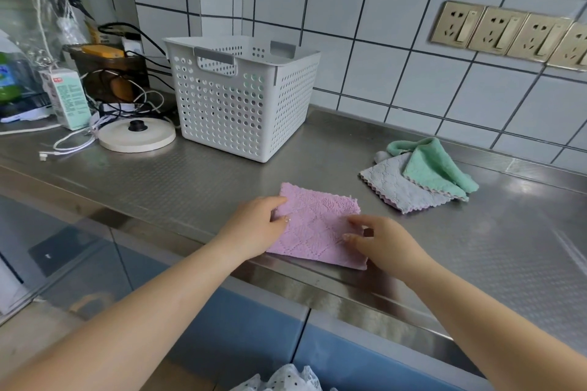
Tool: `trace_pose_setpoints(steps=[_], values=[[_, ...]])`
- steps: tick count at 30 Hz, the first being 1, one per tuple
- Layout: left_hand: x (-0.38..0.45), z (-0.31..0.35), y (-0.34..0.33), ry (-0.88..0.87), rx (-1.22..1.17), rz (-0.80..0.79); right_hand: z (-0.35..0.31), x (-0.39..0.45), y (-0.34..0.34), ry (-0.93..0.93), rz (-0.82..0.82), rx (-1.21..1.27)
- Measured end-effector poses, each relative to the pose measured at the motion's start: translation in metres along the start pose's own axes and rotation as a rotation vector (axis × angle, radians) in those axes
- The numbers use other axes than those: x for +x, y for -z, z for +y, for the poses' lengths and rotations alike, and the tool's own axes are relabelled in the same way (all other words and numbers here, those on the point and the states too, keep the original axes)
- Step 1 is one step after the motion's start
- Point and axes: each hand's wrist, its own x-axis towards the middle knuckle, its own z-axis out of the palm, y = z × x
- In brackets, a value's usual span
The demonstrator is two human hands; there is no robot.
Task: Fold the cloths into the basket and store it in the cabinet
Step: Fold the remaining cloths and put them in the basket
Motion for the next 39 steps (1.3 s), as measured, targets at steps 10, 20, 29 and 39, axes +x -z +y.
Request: trace_pose_setpoints(steps=[10, 20, 29, 39], values=[[0.031, -0.051, 0.056, 0.001, -0.086, 0.142, -0.052, 0.037, -0.040, -0.106, -0.070, 0.572], [0.061, -0.118, 0.130, 0.171, 0.119, 0.131, -0.144, 0.092, -0.087, 0.108, -0.104, 0.289], [0.054, -0.146, 0.122, 0.156, 0.441, 0.026, -0.145, 0.097, -0.101, 0.168, -0.080, -0.082], [0.065, -0.085, 0.096, -0.084, 0.278, 0.203, -0.102, 0.096, -0.069, 0.169, 0.030, 0.040]])
